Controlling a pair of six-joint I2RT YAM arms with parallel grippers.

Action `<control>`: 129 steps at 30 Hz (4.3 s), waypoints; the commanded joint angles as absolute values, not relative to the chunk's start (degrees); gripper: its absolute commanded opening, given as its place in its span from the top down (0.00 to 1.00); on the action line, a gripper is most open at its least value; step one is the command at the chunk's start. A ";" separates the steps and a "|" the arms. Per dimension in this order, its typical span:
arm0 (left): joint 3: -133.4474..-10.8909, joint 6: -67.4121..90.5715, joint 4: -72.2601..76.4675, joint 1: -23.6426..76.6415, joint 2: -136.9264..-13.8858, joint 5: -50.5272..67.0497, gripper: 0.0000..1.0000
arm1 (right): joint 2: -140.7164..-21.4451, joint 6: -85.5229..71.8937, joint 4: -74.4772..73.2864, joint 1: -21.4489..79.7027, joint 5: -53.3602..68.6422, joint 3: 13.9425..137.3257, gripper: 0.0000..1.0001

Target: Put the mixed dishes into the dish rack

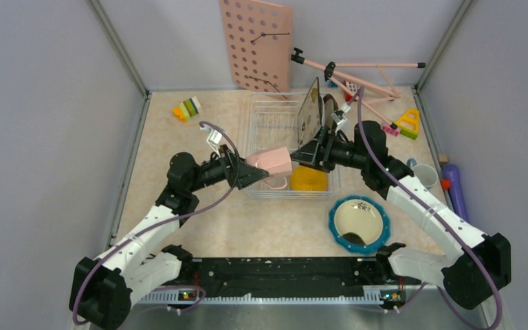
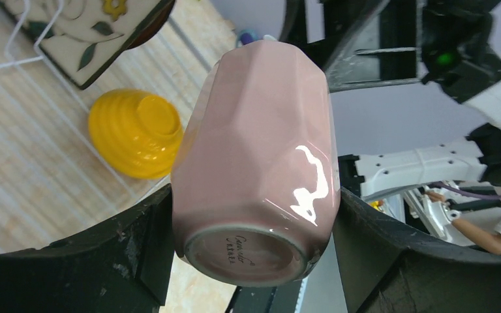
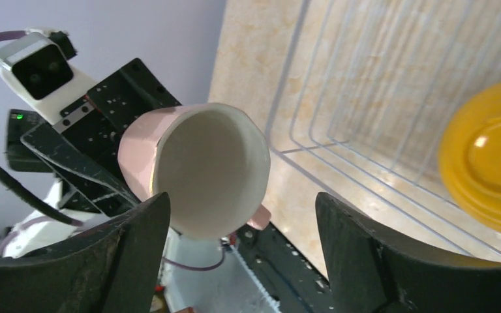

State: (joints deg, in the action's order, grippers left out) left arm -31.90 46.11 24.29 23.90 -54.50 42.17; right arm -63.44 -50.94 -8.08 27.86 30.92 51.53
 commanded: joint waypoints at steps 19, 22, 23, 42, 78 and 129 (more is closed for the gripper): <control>-57.19 18.17 -18.28 31.71 -69.29 18.08 1.00 | -55.30 -35.00 -29.57 26.89 5.76 57.68 0.06; -59.31 17.40 -20.89 33.26 -71.63 16.55 1.00 | -55.29 -33.86 -30.47 26.90 4.09 58.18 0.06; -60.47 16.95 -22.52 33.74 -72.67 16.10 1.00 | -55.23 -33.31 -30.77 26.89 3.52 58.34 0.06; -84.08 -0.85 -45.74 43.94 -93.06 5.40 1.00 | -52.78 -31.37 -30.94 26.89 2.33 56.99 0.06; -100.82 -12.38 -69.12 46.14 -108.20 1.79 0.92 | -50.32 -30.18 -31.63 26.94 0.44 55.06 0.07; -70.81 8.27 -22.05 43.45 -66.85 -9.25 0.02 | -45.57 -69.54 -66.01 26.88 -19.40 36.52 0.05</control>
